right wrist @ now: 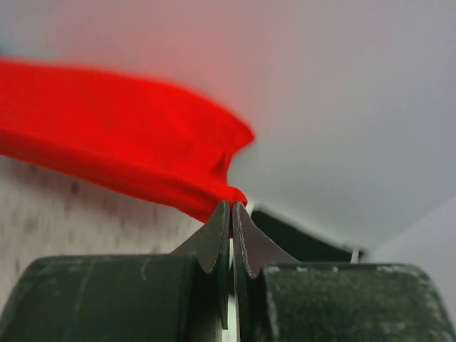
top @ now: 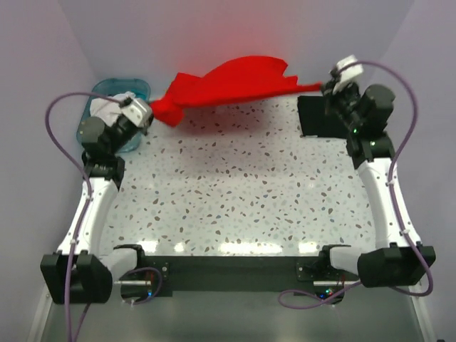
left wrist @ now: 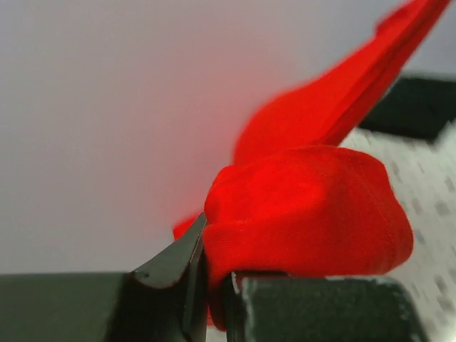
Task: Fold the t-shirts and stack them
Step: Flatten the tshirt out
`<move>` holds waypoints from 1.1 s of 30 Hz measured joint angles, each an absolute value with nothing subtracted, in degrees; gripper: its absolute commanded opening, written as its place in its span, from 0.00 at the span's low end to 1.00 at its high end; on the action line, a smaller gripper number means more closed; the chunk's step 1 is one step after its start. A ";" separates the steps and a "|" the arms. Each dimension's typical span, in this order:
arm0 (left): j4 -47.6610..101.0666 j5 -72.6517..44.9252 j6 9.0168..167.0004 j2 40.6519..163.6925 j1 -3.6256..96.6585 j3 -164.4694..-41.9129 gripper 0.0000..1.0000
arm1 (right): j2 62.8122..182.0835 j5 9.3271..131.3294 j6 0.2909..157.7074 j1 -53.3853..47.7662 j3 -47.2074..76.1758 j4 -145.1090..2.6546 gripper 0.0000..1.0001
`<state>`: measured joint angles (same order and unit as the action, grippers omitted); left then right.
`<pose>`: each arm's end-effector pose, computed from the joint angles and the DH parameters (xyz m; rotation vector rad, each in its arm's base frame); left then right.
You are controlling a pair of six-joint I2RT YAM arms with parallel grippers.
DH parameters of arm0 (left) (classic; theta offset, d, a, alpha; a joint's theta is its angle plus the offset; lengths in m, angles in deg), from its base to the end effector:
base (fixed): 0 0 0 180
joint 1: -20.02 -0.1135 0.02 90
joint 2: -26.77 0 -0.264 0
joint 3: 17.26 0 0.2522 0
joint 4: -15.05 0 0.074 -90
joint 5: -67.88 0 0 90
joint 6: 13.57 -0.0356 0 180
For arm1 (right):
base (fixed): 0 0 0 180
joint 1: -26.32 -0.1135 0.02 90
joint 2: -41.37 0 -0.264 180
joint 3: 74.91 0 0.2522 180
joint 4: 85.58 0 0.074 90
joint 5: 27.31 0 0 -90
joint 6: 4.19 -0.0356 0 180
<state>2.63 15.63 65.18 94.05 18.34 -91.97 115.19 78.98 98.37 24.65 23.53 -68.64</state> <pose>0.2647 -0.0140 0.4243 0.6656 1.1189 -0.2099 0.2825 0.0182 0.4866 -0.4075 1.3836 0.0483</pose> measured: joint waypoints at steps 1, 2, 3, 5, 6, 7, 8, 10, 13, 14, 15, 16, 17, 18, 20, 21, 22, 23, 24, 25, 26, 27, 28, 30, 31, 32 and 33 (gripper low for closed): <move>6.39 17.53 62.43 90.97 18.26 -87.07 0.19 | 112.72 79.92 101.10 24.86 17.63 -67.07 0.00; 10.87 19.28 59.41 87.85 18.26 -82.20 0.19 | 110.51 80.64 103.57 24.95 12.58 -64.40 0.00; 15.40 20.51 56.77 84.83 18.19 -78.16 0.19 | 109.07 81.28 105.58 25.00 8.78 -61.84 0.00; 27.05 23.41 50.74 78.36 18.10 -71.75 0.31 | 104.50 82.87 111.79 25.13 0.26 -55.57 0.00; 33.82 24.99 47.28 75.08 18.13 -70.00 0.42 | 101.75 83.48 114.96 25.17 -3.33 -51.44 0.00; 40.60 26.39 43.59 71.93 18.13 -69.22 0.67 | 98.36 83.90 118.48 25.19 -6.43 -46.89 0.16; 46.76 27.68 39.92 69.22 18.13 -69.17 0.83 | 95.45 84.38 121.39 25.21 -8.25 -42.72 0.36; 58.48 29.60 32.62 64.11 18.10 -69.76 1.00 | 87.91 85.39 129.30 25.21 -10.26 -32.14 0.98; 72.75 30.85 23.74 60.20 18.13 -72.91 1.00 | 80.74 86.35 137.54 25.21 -9.95 -22.15 0.99; 76.86 30.91 20.95 59.65 18.13 -74.22 1.00 | 79.12 86.30 139.64 25.21 -9.34 -18.90 0.99; 79.63 31.00 19.37 59.28 18.13 -75.16 1.00 | 78.82 86.26 140.86 25.19 -8.68 -16.78 0.99; 81.19 31.04 18.69 59.06 18.13 -75.73 1.00 | 79.02 86.24 141.65 25.21 -8.03 -15.25 0.99; 82.50 31.04 18.63 59.04 18.13 -76.28 1.00 | 80.33 86.19 142.37 25.21 -7.37 -13.87 0.99; 82.80 31.06 18.80 59.52 18.13 -76.58 1.00 | 81.88 86.17 142.48 25.21 -6.85 -13.04 0.99; 82.83 31.11 19.17 61.79 18.13 -77.26 1.00 | 85.77 86.13 141.95 25.21 -6.06 -12.62 0.95; 82.65 31.09 19.74 63.63 18.13 -77.63 0.98 | 88.37 86.13 141.23 25.21 -5.45 -12.73 0.91; 82.45 30.93 20.42 66.19 18.13 -78.18 0.94 | 90.91 86.13 140.38 25.21 -4.79 -12.97 0.88; 81.93 30.52 21.45 69.16 18.13 -78.81 0.90 | 94.47 86.13 139.26 25.21 -3.94 -13.26 0.85; 81.51 29.86 22.06 72.41 18.13 -79.56 0.87 | 97.33 86.11 138.19 25.21 -2.80 -13.19 0.82; 81.41 28.97 22.65 76.02 18.13 -80.56 0.83 | 100.89 86.11 137.04 25.21 -1.49 -13.58 0.79; 81.16 28.33 22.98 78.45 18.13 -81.50 0.80 | 104.41 86.02 135.86 25.21 -0.33 -14.20 0.75; 80.88 27.50 23.33 82.29 18.13 -82.66 0.77 | 107.30 85.93 134.65 25.19 0.83 -14.22 0.70; 81.01 26.85 23.33 85.79 18.17 -83.95 0.71 | 110.36 85.71 133.49 25.19 1.77 -14.77 0.67; 81.21 25.43 22.98 91.58 18.76 -86.13 0.66 | 114.53 84.84 131.42 24.54 2.71 -15.22 0.61; 81.25 24.68 22.85 93.40 19.57 -86.79 0.65 | 116.41 84.42 130.33 23.88 2.97 -15.44 0.60; 81.06 23.35 22.87 95.15 21.49 -87.16 0.64 | 118.14 83.99 129.28 22.90 2.99 -15.77 0.58; 80.82 21.80 22.93 96.41 23.96 -87.25 0.64 | 119.41 83.27 128.31 21.94 2.99 -15.88 0.56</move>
<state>80.82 21.80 22.93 96.41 23.96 -87.25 119.41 83.27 128.31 21.94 2.99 -15.88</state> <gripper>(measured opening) 0.653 0.596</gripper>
